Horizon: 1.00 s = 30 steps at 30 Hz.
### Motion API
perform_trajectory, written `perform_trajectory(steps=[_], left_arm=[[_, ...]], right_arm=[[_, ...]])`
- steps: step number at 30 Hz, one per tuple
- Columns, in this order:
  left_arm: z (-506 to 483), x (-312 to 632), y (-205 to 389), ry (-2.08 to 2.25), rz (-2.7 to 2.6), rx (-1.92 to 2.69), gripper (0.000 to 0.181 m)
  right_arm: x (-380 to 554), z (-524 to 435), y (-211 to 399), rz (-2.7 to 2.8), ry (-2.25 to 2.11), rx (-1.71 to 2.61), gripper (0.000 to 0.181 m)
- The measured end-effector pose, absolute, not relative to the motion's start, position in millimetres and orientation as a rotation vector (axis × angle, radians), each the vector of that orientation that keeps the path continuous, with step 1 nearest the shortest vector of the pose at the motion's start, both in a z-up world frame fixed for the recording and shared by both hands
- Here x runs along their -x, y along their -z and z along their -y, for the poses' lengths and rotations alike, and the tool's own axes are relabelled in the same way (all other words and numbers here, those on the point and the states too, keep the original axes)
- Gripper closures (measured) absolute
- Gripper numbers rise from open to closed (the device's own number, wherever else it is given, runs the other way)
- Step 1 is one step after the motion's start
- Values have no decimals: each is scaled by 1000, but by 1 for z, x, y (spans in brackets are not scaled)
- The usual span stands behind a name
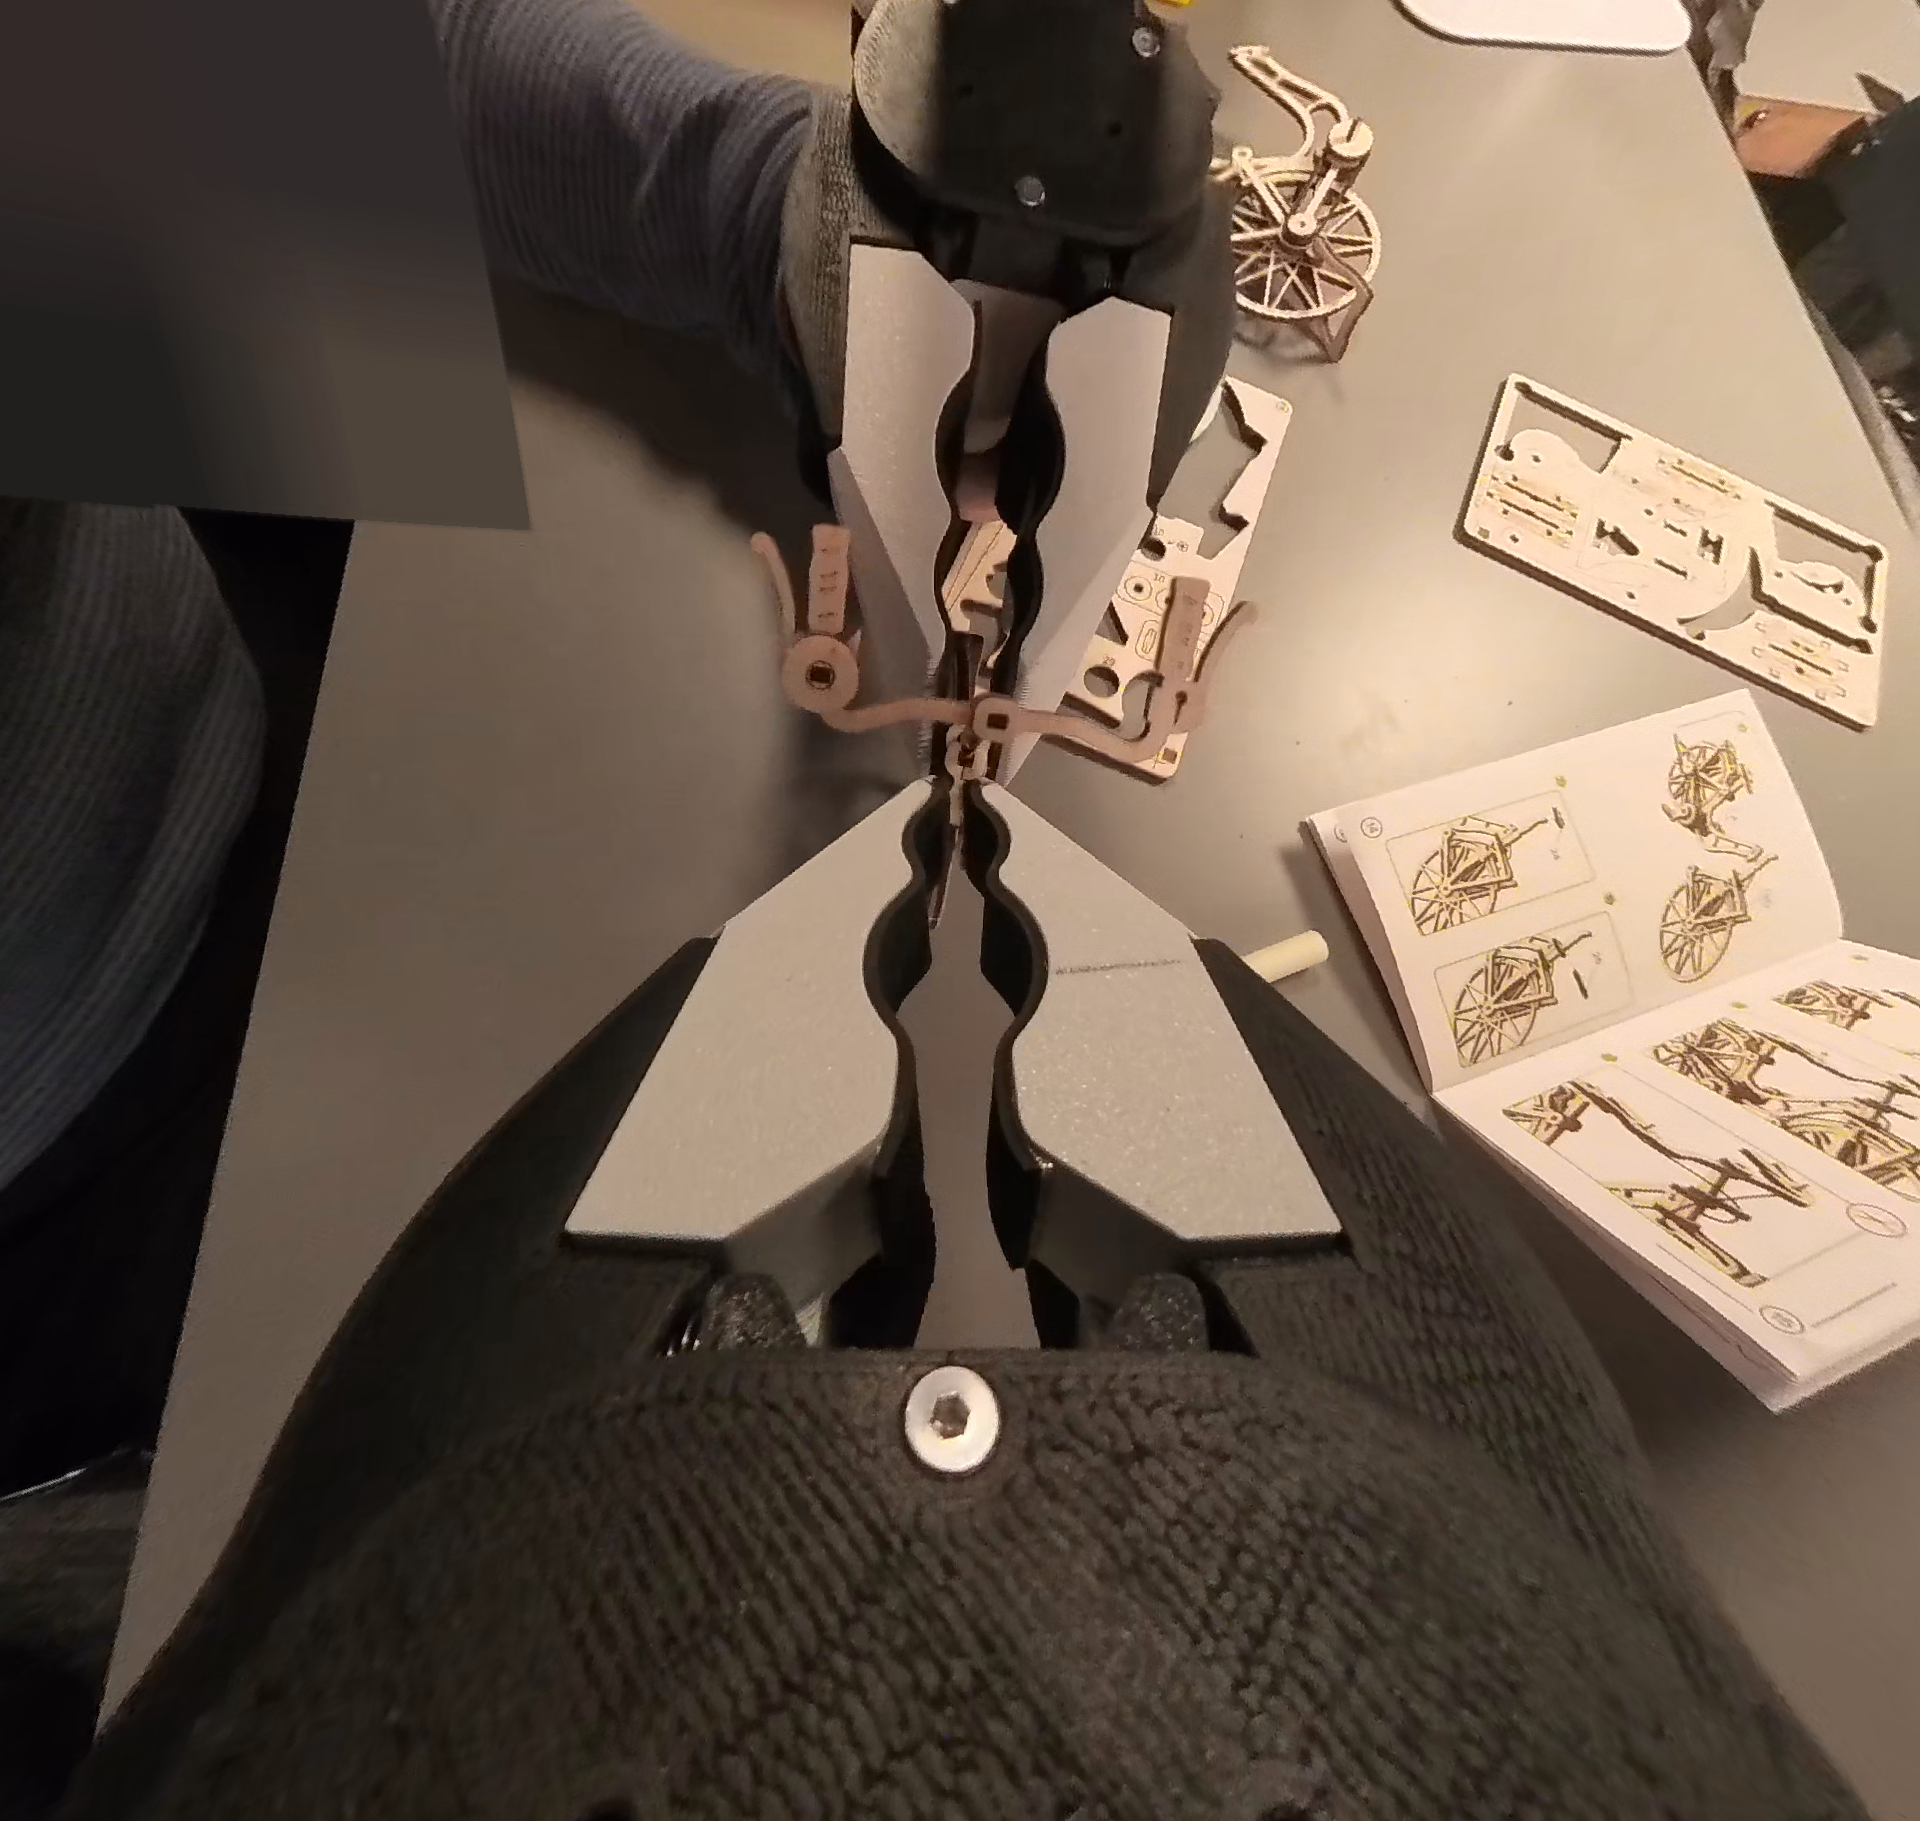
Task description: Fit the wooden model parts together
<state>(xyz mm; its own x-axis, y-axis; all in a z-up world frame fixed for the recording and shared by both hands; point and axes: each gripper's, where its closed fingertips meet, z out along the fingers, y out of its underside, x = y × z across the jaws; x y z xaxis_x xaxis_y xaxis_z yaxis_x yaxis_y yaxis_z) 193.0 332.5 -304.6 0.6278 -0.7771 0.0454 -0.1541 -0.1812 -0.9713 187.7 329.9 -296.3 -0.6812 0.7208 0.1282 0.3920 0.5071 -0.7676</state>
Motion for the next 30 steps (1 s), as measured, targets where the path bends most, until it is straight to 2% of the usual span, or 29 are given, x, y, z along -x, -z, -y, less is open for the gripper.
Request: perform_trajectory(steps=[30], left_arm=[[-336,-192,306,641,-753,1738,172]], right_arm=[[-187,-332,296,2175,-1255,1035,181]])
